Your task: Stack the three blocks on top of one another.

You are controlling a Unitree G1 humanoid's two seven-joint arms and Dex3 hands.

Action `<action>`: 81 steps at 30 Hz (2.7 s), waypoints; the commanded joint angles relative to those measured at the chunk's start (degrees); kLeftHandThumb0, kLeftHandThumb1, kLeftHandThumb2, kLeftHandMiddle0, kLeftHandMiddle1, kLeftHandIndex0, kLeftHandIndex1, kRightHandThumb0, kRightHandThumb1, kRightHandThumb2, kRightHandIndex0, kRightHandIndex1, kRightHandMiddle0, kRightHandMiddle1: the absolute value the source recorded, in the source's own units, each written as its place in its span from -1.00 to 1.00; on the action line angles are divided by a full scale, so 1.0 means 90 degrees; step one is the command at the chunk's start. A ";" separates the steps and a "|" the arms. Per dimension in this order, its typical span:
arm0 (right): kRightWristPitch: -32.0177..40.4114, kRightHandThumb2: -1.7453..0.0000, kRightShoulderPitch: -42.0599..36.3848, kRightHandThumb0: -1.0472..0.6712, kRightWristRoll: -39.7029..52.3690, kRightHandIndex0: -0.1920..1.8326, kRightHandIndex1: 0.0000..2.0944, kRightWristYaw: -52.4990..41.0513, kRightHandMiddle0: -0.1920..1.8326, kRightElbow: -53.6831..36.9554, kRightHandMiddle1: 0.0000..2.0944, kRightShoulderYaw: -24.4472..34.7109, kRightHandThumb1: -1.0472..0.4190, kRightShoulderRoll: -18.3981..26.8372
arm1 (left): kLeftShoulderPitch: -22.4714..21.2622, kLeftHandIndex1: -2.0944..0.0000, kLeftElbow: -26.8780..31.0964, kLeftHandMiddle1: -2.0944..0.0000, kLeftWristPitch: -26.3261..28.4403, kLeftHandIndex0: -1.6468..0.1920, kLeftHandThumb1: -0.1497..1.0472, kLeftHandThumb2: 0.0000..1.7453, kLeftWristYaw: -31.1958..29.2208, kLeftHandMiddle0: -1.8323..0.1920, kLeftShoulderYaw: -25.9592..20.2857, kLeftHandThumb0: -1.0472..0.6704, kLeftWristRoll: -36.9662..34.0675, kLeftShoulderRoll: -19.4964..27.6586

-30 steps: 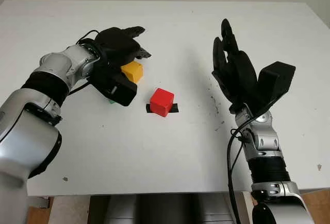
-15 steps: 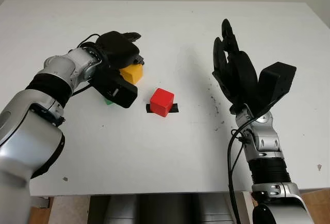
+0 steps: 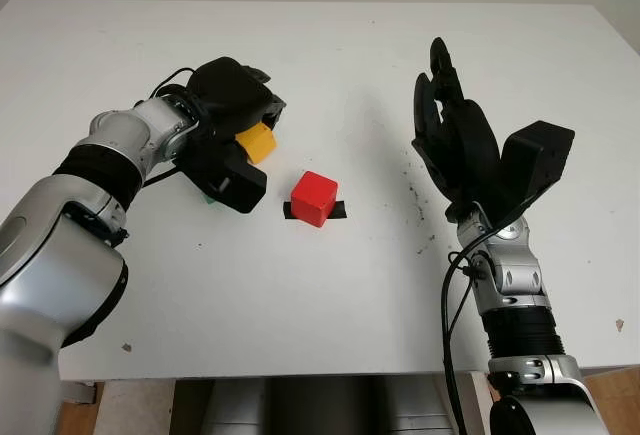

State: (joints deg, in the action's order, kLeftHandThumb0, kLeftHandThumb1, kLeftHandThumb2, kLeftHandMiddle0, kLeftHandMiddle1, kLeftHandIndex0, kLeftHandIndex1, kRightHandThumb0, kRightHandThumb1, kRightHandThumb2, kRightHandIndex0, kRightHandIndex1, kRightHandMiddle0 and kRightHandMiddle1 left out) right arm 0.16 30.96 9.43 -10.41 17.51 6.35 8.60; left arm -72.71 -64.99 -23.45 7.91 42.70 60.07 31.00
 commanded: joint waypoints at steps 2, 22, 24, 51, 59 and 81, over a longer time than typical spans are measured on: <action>-0.0040 0.32 -0.0072 -0.64 -0.0012 -1.00 -1.00 0.0013 -1.00 -0.0081 -1.00 0.0029 -1.00 -0.0005 | -0.0297 -0.14 0.0051 0.94 -0.0100 0.28 0.81 -0.94 -0.0039 0.49 -0.0156 -0.25 -0.0179 0.0038; -0.0179 0.32 0.0068 -0.64 -0.0021 -1.00 -1.00 -0.0068 -1.00 0.0116 -1.00 0.0009 -1.00 -0.0013 | -0.0149 -0.31 0.2483 0.96 -0.0581 0.32 0.82 -0.94 -0.2913 0.56 -0.1736 -0.29 -0.2080 0.0829; -0.0170 0.32 0.0078 -0.64 -0.0022 -1.00 -1.00 -0.0046 -1.00 0.0113 -1.00 0.0017 -1.00 -0.0018 | -0.0142 -0.35 0.2779 0.95 -0.0514 0.32 0.82 -0.94 -0.3428 0.57 -0.1832 -0.30 -0.2263 0.0877; -0.0101 0.32 0.0086 -0.67 -0.0095 -1.00 -1.00 0.0112 -1.00 0.0051 -1.00 -0.0077 -1.00 -0.0141 | -0.0606 -0.55 0.3617 0.95 0.0039 0.44 0.86 -0.93 -0.7087 0.50 -0.1874 -0.26 -0.3366 0.0010; -0.0287 0.31 0.0076 -0.66 -0.0047 -1.00 -1.00 0.0163 -1.00 0.0092 -1.00 0.0033 -1.00 -0.0172 | -0.0237 -0.62 0.3870 0.92 0.0488 0.40 0.84 -0.94 -0.6811 0.43 -0.1933 -0.21 -0.3367 -0.0062; -0.0337 0.33 0.0211 -0.65 -0.0031 -1.00 -1.00 0.0283 -1.00 0.0142 -1.00 0.0037 -1.00 -0.0232 | 0.0755 -1.00 0.6292 0.35 0.2996 0.60 0.97 -0.94 -0.7332 0.67 -0.1809 -0.08 -0.2390 0.0031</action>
State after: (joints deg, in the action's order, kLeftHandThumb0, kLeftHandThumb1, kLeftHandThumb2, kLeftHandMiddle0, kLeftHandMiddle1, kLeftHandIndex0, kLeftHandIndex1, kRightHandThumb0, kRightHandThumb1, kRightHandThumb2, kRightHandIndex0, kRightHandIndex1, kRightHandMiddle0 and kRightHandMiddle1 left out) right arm -2.23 31.98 9.13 -7.91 18.74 6.56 6.79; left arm -65.75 -9.62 3.44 -57.68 26.26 38.19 30.69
